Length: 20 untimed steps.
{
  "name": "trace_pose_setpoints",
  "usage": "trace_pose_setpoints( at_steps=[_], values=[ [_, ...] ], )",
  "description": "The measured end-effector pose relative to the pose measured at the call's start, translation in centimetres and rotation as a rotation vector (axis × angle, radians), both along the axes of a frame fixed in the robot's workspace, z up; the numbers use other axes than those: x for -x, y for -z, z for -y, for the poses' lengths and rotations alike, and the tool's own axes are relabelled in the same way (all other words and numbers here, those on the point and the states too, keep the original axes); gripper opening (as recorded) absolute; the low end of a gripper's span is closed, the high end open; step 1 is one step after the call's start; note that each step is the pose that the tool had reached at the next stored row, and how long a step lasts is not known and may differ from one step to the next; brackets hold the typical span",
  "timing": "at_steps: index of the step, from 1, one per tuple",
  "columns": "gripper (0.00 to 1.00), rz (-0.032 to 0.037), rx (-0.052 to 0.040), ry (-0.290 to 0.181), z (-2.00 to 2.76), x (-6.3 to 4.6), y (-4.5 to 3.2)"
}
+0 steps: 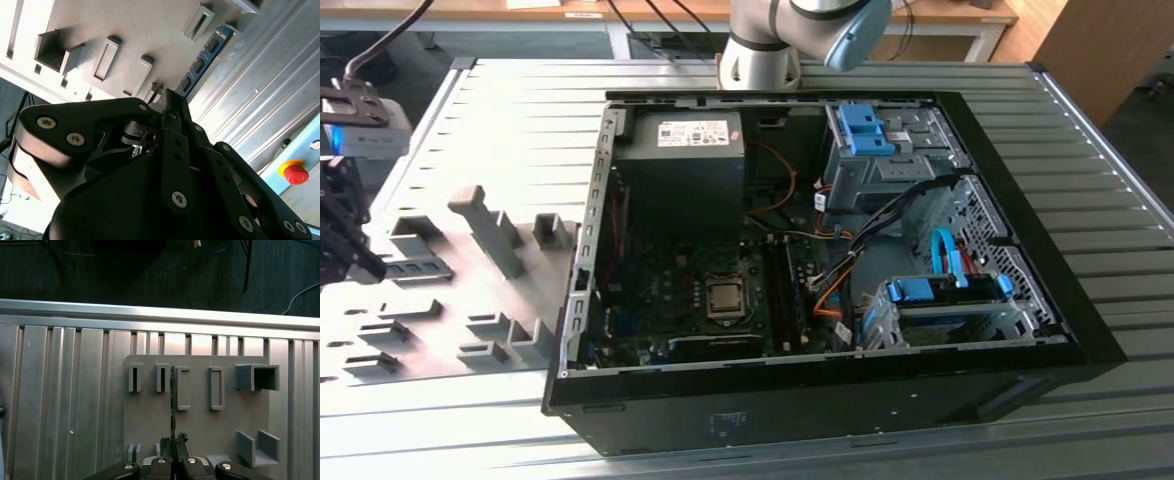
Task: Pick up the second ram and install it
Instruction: 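Pick up the second ram and move it above second insertion slot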
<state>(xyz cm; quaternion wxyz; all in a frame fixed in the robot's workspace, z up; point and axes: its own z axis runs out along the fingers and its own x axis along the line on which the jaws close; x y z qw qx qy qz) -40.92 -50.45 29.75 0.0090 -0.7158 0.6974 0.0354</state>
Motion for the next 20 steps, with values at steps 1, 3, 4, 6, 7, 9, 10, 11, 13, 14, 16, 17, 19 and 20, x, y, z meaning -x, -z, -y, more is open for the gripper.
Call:
trace_pose_setpoints(
  at_steps=[1,3,4,6,7,9,10,11,13,14,16,17,19,20],
  values=[
    [0.14,0.0000,0.0000,0.000,0.00,0.0,-0.13],
    [0.14,-0.0001,0.0001,0.000,0.00,0.0,-0.38],
    [0.14,0.0000,0.0000,0.000,0.00,0.0,-0.51],
    [0.14,0.0000,0.0000,0.000,0.00,0.0,-0.78],
    [0.14,0.0000,0.0000,0.000,0.00,0.0,-0.93],
    [0.14,0.0000,0.0000,0.000,0.00,0.0,-1.19],
    [0.14,0.0001,0.0000,0.000,0.00,0.0,-1.33],
    [0.14,0.0000,0.0000,0.000,0.00,0.0,-1.47],
    [0.14,0.0000,0.0000,0.000,0.00,0.0,-1.76],
    [0.14,0.0000,0.0000,0.000,0.00,0.0,-1.90],
    [0.14,0.0000,0.0000,0.000,0.00,0.0,-2.18],
    [0.14,0.0000,0.0000,0.000,0.00,0.0,-2.32],
    [0.14,0.0000,0.0000,0.000,0.00,0.0,-2.57],
    [0.14,0.0001,0.0000,0.000,0.00,0.0,-2.70]
  ],
)
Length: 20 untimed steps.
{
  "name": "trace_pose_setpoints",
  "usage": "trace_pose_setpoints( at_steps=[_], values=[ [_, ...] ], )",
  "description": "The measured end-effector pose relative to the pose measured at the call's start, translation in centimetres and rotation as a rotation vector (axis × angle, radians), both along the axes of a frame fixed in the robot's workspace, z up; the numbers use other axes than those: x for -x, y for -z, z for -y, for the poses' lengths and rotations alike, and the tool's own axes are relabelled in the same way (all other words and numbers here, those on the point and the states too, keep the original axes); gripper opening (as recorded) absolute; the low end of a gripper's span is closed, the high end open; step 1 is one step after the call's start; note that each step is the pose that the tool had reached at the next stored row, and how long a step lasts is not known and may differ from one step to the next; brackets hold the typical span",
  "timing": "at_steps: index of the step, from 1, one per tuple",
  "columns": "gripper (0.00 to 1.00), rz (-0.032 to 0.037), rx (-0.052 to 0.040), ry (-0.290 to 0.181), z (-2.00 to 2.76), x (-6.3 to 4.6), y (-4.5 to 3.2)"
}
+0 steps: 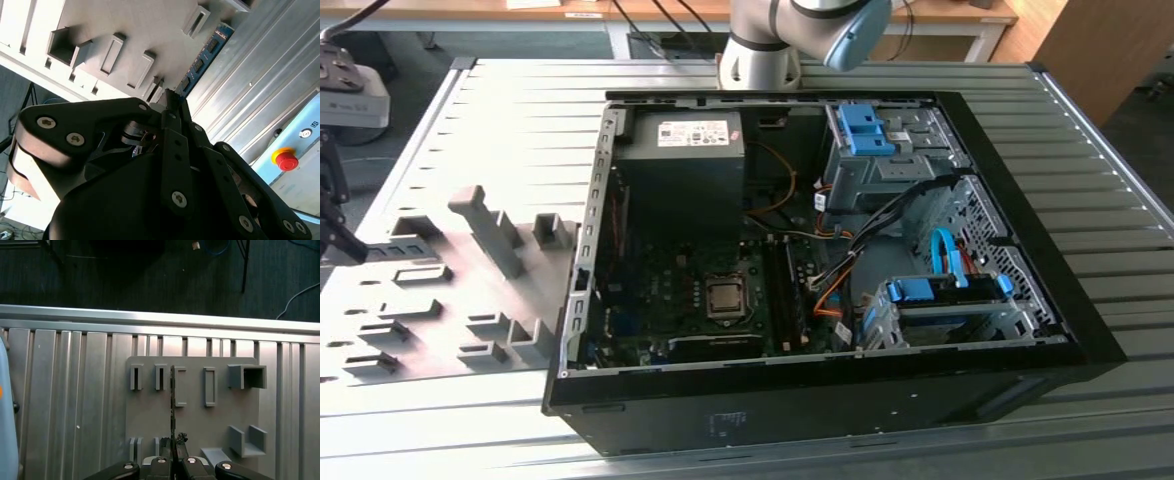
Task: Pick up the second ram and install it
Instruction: 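Pick up the second ram and move it above second insertion slot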
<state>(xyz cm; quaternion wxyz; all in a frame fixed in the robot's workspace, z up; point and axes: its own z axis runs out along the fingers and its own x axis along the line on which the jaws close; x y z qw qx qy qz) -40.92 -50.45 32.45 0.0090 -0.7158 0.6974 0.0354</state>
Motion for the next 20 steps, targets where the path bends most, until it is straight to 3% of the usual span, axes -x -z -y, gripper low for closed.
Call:
trace_pose_setpoints(
  at_steps=[20],
  values=[
    [0.14,-0.0001,0.0001,0.000,0.00,0.0,-2.28]
  ],
)
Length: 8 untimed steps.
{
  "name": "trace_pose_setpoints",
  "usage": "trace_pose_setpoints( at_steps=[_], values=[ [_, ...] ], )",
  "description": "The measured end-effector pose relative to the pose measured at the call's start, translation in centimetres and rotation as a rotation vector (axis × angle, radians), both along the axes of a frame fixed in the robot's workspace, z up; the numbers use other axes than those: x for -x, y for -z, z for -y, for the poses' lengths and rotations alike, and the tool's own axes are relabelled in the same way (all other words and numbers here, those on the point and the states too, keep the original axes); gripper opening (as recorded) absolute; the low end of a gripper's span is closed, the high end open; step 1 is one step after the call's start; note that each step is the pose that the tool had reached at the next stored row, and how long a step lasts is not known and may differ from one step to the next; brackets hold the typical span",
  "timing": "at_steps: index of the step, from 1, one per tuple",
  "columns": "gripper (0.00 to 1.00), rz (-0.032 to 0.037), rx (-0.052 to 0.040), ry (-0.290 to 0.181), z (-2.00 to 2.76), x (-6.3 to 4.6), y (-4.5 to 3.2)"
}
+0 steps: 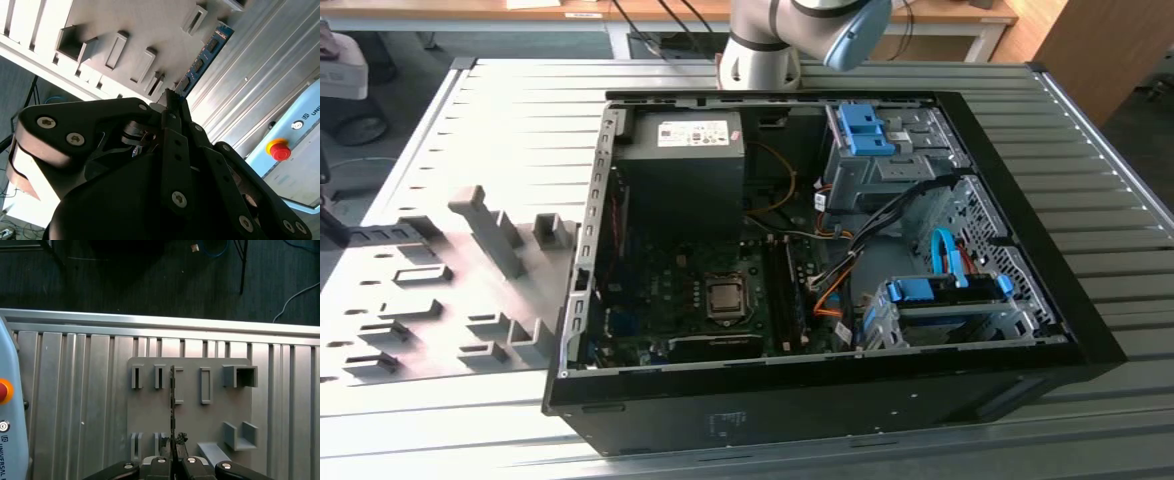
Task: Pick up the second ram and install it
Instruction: 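Pick up the second ram and move it above second insertion slot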
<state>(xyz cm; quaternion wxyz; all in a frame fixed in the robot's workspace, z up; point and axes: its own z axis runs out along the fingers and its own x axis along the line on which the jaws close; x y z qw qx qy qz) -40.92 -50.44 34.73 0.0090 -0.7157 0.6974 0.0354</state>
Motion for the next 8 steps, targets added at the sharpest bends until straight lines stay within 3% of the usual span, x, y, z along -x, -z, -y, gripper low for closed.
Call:
trace_pose_setpoints(
  at_steps=[8],
  values=[
    [0.14,0.0000,0.0000,0.000,0.00,0.00,-0.98]
  ],
)
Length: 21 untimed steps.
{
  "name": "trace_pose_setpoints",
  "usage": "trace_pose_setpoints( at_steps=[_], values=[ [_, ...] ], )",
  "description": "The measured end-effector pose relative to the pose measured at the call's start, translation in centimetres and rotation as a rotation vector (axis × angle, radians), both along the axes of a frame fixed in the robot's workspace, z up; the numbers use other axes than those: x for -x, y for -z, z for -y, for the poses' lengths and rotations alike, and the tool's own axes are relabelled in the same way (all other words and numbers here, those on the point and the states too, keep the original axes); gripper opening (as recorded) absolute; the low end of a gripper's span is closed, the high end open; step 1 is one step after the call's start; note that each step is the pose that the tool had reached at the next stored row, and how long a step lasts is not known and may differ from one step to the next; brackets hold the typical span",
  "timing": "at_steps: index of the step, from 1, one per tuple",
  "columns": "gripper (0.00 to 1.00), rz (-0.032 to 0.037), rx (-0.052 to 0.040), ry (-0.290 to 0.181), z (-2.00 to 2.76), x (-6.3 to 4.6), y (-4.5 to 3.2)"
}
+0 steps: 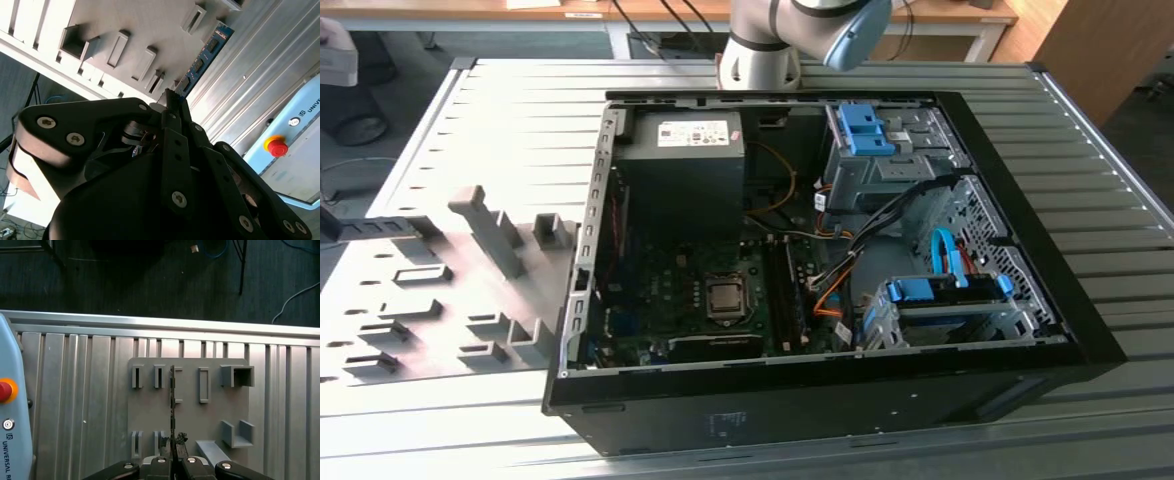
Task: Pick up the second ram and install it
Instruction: 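Pick up the second ram and move it above second insertion slot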
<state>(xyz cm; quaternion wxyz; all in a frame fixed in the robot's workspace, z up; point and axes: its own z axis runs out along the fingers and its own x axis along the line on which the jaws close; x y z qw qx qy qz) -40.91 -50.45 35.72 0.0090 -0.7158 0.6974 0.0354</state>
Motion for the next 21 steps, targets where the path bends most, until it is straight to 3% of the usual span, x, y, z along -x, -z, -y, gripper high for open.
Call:
trace_pose_setpoints(
  at_steps=[21],
  values=[
    [0.14,0.0001,0.0000,0.000,0.00,0.0,-2.44]
  ],
)
